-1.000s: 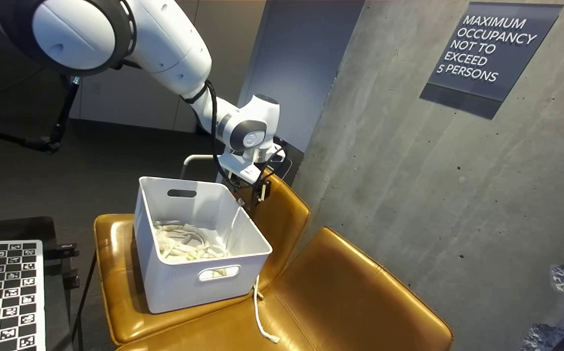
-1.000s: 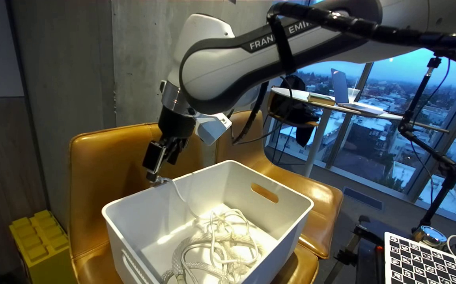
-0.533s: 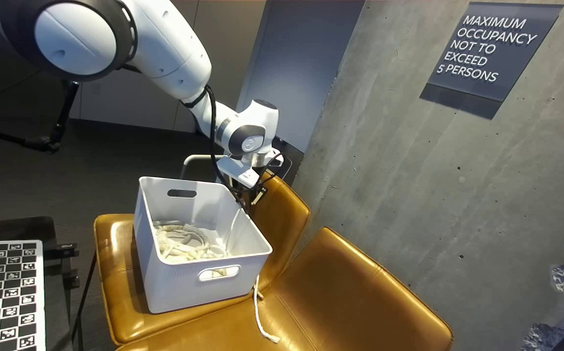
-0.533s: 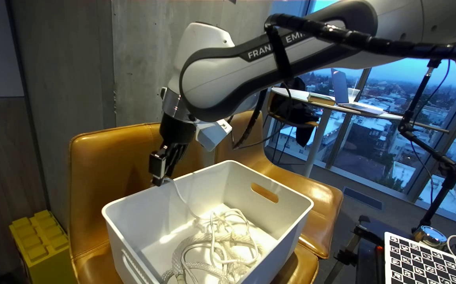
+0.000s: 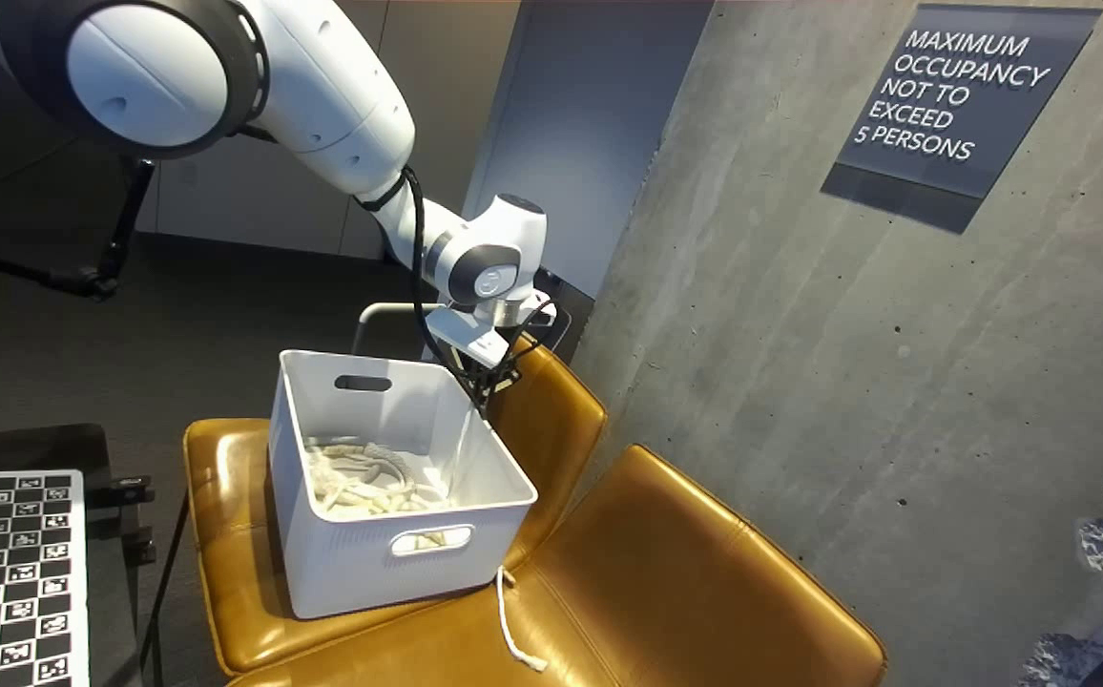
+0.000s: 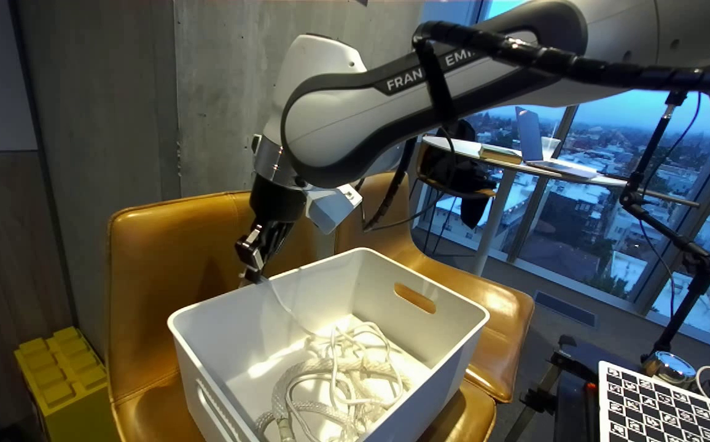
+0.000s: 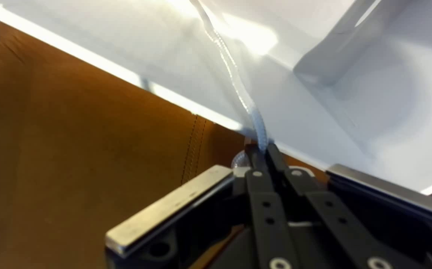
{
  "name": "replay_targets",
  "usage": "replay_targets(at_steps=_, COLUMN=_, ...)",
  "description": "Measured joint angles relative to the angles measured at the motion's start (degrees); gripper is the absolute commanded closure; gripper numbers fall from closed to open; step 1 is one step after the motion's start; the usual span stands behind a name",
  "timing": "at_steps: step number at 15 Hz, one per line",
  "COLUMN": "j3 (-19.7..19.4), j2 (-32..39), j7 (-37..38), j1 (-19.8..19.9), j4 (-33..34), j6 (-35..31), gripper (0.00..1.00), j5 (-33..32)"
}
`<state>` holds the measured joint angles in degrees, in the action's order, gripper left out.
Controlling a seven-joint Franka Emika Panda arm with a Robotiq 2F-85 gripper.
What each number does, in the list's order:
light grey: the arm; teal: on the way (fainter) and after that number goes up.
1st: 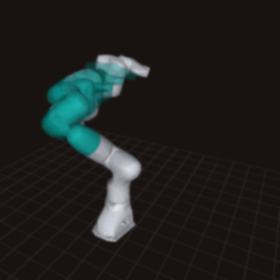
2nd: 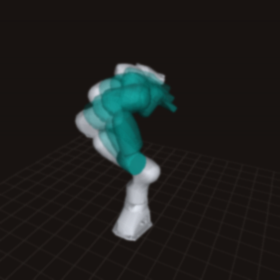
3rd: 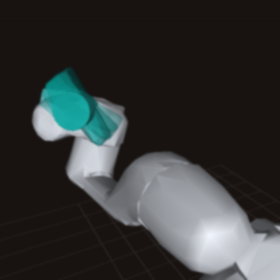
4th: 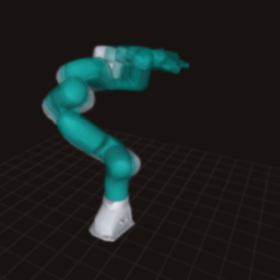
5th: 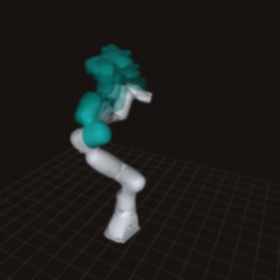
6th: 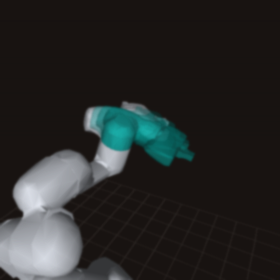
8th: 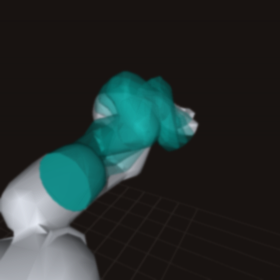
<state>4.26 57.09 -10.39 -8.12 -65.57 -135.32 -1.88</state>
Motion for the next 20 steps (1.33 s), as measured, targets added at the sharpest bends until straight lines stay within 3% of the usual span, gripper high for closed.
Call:
replay_targets(at_steps=3, j3=0.0, j2=-0.9, j7=0.4, j1=-0.2, j4=-0.5, j6=-1.8, gripper=0.99, j5=0.0)
replay_targets(at_steps=6, j3=0.1, j2=-6.3, j7=2.0, j1=-1.2, j4=-5.4, j6=-4.3, gripper=0.99, j5=0.0)
replay_targets(at_steps=14, j3=0.6, j2=-28.0, j7=9.9, j1=-6.9, j4=-26.3, j6=-8.5, gripper=0.99, j5=-1.1)
replay_targets(at_steps=20, j3=1.8, j2=-46.0, j7=18.2, j1=-8.6, j4=-43.9, j6=-8.5, gripper=0.99, j5=-2.0)
